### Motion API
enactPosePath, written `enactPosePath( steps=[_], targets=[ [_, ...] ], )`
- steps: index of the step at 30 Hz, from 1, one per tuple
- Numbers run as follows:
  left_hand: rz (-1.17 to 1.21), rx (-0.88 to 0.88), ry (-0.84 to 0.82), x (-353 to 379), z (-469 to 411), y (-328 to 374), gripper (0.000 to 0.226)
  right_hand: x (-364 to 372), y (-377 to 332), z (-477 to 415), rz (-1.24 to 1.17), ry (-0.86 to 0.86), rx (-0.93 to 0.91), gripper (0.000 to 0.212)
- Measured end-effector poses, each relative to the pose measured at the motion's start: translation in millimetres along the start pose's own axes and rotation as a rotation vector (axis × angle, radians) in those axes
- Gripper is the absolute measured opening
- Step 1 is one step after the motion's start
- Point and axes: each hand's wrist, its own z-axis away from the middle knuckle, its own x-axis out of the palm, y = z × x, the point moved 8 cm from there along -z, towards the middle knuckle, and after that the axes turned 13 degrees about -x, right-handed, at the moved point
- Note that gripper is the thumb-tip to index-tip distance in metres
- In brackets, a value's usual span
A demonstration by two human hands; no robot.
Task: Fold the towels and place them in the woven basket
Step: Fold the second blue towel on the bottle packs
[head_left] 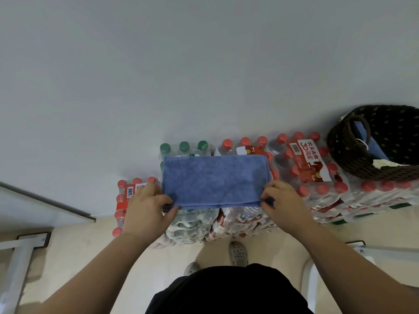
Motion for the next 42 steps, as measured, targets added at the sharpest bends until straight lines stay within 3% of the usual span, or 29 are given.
enactPosePath(
  steps=[3, 6, 11, 15, 23, 28, 31, 42],
  targets=[
    [-0.011, 0.016, 0.027, -7.0, -2.4, 6.7, 0.042, -12.2, -0.9, -2.0, 0.055, 0.011, 0.1, 0.028],
    [-0.004, -0.044, 0.02, -7.8, -13.8, 13.1, 0.043, -19.7, -22.6, -21.3, 0.175, 0.03, 0.135, 0.056],
    [-0.233, -0.089, -0.258, 37.5, -35.6, 33.6, 0.069, 40.0, -51.1, -59.8, 0.157, -0.283, 0.16, 0.081],
    [-0.355, -0.104, -0.357, 64.8, -33.2, 29.9, 0.08, 68.7, -33.4, -62.0, 0.248, -0.341, 0.206, 0.085],
    [-0.337, -0.113, -0.394, 75.3, -55.7, 36.3, 0.086, 60.8, -10.9, -84.0, 0.276, -0.328, 0.124, 0.092],
    [-0.243, -0.175, -0.201, 50.5, -49.9, 20.2, 0.077, 53.4, -26.5, -89.1, 0.359, -0.319, 0.07, 0.094],
    [-0.195, -0.272, -0.25, 53.8, -36.0, 2.3, 0.074, 58.0, -55.7, -96.2, 0.364, -0.306, 0.001, 0.093],
    [-0.207, -0.166, -0.295, 61.5, -30.5, 8.7, 0.075, 88.4, -61.3, -101.7, 0.43, -0.4, -0.023, 0.096]
  ],
)
